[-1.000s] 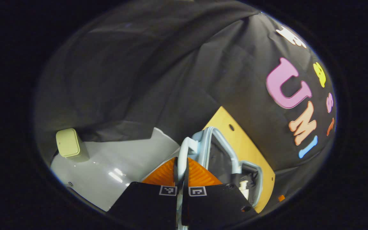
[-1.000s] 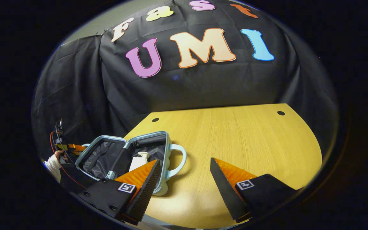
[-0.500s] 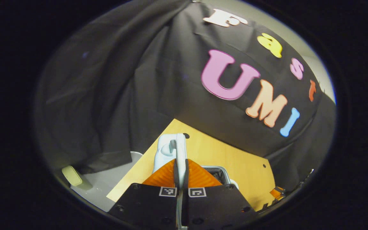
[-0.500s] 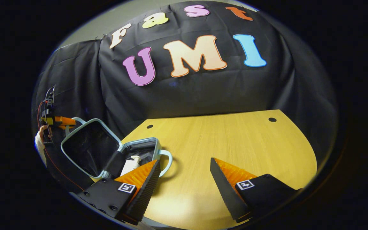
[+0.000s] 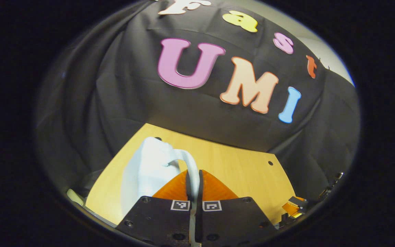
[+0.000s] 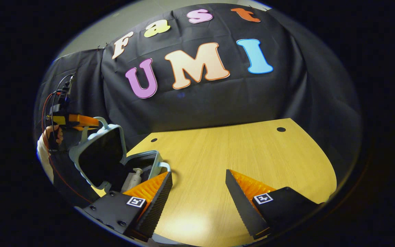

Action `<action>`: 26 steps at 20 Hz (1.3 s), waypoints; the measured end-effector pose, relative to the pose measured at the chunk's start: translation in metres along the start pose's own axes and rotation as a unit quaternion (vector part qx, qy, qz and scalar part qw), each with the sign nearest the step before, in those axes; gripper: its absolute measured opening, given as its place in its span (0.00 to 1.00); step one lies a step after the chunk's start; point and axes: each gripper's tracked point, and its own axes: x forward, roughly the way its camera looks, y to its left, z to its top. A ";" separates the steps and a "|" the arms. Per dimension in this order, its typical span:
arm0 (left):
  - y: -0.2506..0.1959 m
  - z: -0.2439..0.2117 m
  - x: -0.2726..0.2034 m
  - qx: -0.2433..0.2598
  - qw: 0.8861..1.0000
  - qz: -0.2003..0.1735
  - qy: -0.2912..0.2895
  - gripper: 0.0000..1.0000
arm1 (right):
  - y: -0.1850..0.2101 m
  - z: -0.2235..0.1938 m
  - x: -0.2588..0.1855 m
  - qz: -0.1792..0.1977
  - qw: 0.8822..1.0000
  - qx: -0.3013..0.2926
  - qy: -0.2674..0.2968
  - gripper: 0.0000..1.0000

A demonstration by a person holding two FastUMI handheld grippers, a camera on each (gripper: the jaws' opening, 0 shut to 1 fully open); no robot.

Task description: First open the suitcase, pack the skin care products into it, and then close the suitcase.

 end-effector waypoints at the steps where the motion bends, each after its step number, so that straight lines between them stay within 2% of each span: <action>1: -0.012 -0.013 0.013 0.008 1.000 -0.003 0.008 0.00 | -0.006 0.000 -0.003 -0.005 1.000 -0.002 -0.002 0.98; 6: -0.065 -0.081 0.075 0.015 0.998 -0.007 0.053 0.00 | -0.025 0.005 -0.014 -0.012 1.000 -0.010 -0.010 0.98; 8: -0.072 -0.108 0.094 0.023 0.997 0.000 0.069 0.00 | -0.030 0.004 -0.016 -0.013 1.000 -0.007 -0.011 0.98; 9: -0.074 -0.119 0.101 0.029 0.997 0.006 0.075 0.00 | -0.032 0.004 -0.017 -0.013 1.000 -0.007 -0.010 0.94; 10: -0.076 -0.130 0.110 0.035 0.996 0.012 0.080 0.00 | -0.035 0.004 -0.017 -0.014 1.000 -0.007 -0.011 0.94; 11: -0.076 -0.140 0.116 0.043 0.995 0.018 0.085 0.00 | -0.037 0.004 -0.017 -0.015 1.000 -0.006 -0.011 0.98; 12: -0.077 -0.150 0.121 0.049 0.994 0.024 0.090 0.00 | -0.039 0.005 -0.017 -0.016 1.000 -0.005 -0.011 0.98; 14: -0.077 -0.163 0.127 0.061 0.993 0.035 0.094 0.00 | -0.043 0.006 -0.019 -0.019 1.000 -0.002 -0.013 0.98; 15: -0.077 -0.168 0.130 0.067 0.993 0.039 0.093 0.00 | -0.046 0.007 -0.019 -0.021 1.000 -0.001 -0.015 0.94; 16: -0.077 -0.174 0.133 0.075 0.992 0.042 0.095 0.00 | -0.047 0.009 -0.019 -0.021 1.000 0.000 -0.017 0.98; 19: -0.079 -0.180 0.135 0.097 0.990 0.043 0.095 0.03 | -0.049 0.018 -0.020 -0.022 0.999 0.005 -0.027 0.98; 20: -0.079 -0.180 0.135 0.093 0.990 0.042 0.095 0.08 | -0.050 0.022 -0.022 -0.023 0.999 0.003 -0.032 0.98; 22: -0.091 -0.176 0.128 0.057 0.994 0.024 0.089 0.11 | -0.053 0.029 -0.025 -0.026 0.999 -0.002 -0.042 0.98; 23: -0.100 -0.169 0.123 0.037 0.996 0.012 0.078 0.22 | -0.054 0.033 -0.026 -0.028 0.998 -0.004 -0.047 0.98; 25: -0.116 -0.148 0.100 0.012 0.999 -0.005 0.046 0.53 | -0.056 0.040 -0.030 -0.030 0.998 -0.003 -0.059 0.98; 26: -0.124 -0.135 0.088 0.008 1.000 -0.009 0.023 0.80 | -0.056 0.044 -0.032 -0.030 0.997 -0.002 -0.064 0.98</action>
